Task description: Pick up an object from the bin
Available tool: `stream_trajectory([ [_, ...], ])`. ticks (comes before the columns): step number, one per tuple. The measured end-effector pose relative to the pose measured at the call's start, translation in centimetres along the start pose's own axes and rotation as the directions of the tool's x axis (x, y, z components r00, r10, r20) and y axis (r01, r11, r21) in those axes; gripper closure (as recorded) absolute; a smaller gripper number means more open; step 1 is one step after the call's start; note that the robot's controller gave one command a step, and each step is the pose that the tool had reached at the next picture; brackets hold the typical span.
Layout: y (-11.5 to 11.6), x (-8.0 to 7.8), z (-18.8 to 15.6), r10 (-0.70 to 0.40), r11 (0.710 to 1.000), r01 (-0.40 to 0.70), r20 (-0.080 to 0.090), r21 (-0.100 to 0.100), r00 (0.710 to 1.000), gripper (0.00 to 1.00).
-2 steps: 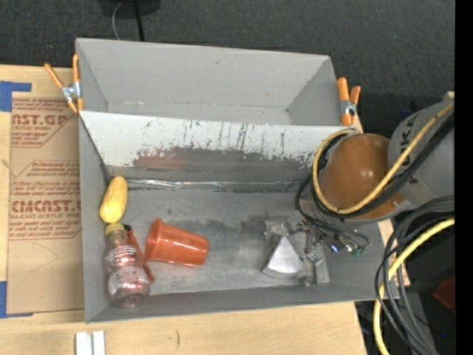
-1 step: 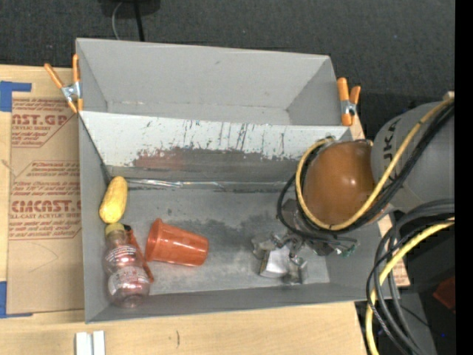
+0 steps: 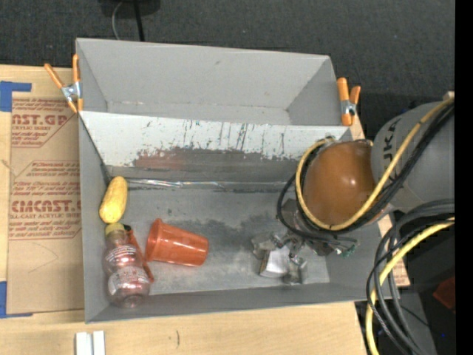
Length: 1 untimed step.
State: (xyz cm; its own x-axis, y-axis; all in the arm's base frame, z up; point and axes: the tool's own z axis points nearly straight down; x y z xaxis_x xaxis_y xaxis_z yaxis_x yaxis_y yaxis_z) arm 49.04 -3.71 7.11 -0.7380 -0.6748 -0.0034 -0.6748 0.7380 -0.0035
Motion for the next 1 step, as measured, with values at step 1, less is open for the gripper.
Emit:
stream_trajectory([
  [1,-1.16,0.77,-16.27,-0.023,1.000,0.023,0.001,0.000,1.000,1.00],
])
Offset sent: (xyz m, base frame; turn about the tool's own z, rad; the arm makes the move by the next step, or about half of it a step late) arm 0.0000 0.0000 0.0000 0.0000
